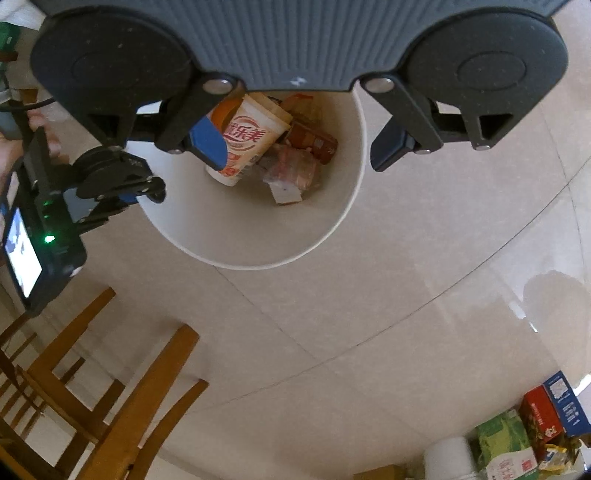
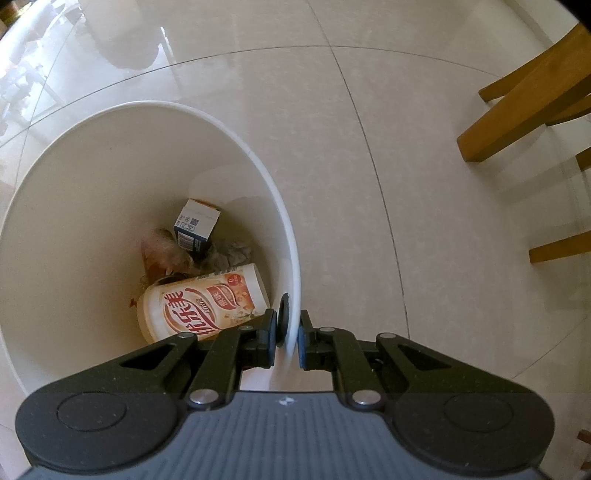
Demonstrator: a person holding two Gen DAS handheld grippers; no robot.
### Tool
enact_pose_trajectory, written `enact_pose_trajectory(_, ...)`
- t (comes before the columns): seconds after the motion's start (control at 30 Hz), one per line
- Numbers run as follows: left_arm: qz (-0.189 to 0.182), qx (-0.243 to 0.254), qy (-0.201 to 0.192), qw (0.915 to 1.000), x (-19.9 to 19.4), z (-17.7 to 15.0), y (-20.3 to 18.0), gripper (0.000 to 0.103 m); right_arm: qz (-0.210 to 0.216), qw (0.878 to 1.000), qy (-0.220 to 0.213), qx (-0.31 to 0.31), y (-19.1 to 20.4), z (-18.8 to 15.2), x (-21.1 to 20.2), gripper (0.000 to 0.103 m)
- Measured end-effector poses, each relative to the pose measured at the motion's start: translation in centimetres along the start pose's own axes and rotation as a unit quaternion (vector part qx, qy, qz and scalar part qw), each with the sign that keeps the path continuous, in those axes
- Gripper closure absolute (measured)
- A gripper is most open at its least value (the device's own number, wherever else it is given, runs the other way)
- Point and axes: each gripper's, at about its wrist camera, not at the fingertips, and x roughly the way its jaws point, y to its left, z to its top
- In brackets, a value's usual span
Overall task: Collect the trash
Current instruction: 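Carry the wrapper over the white bin and open the left tool, then move the left tool to the small white plastic cup and grasp it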
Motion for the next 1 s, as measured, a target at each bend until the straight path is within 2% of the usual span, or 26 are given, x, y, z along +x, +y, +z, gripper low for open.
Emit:
enact_pose_trajectory(0.23,0.015,-0.025,-0.001,0.9996,0.4,-0.2,1.7,0.016,-0.001,1.0,0.002,-0.001,0.0,0.1,0.2,0.09)
enact_pose_trajectory(0.37,0.035,-0.056,-0.007,0.9978,0.2,-1.2,4.2,0.013,-0.001,1.0,0.005,0.006,0.0,0.2,0.2,0.09)
enact_pose_trajectory(0.5,0.066,-0.104,-0.007,0.9924,0.5,-3.1,7.6,0.012,0.0,1.0,0.008,0.014,-0.1,0.3,0.3,0.09)
enact_pose_trajectory(0.67,0.105,-0.177,0.013,0.9786,2.1,-6.8,12.2,0.012,0.002,0.999,0.009,0.031,-0.4,0.3,0.4,0.09)
enact_pose_trajectory(0.87,0.135,-0.267,0.032,0.9537,5.3,-11.7,16.9,0.012,-0.005,0.999,0.007,0.036,-0.3,0.2,0.2,0.091)
enact_pose_trajectory(1.0,0.156,-0.29,0.048,0.943,8.1,-14.2,19.1,0.012,-0.011,0.999,0.007,0.037,-0.1,0.1,0.3,0.091)
